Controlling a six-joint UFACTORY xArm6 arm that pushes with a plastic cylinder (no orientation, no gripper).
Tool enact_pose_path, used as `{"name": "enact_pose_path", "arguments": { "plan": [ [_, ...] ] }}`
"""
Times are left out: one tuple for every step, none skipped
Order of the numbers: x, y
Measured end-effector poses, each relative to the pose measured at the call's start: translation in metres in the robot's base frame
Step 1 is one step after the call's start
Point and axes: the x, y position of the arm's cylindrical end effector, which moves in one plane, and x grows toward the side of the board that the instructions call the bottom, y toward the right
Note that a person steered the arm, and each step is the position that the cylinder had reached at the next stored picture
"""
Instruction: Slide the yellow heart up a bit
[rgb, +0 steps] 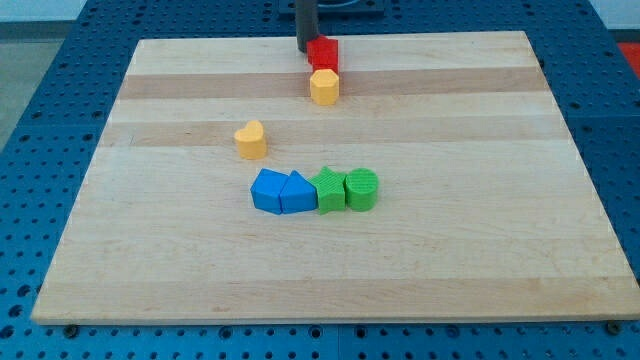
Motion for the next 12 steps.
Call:
{"name": "enact_pose_path", "arguments": {
  "plan": [
    [-0.001,0.008],
    [-0.001,0.012],
    [-0.004,0.002],
    [-0.004,-0.035],
    [0.009,-0.089],
    [0.046,-0.136],
    [0.1,-0.163],
    [0.156,-0.169],
    [0.204,-0.166],
    [0.233,-0.152],
    [0.232,-0.114],
    [0.229,-0.084]
  ]
}}
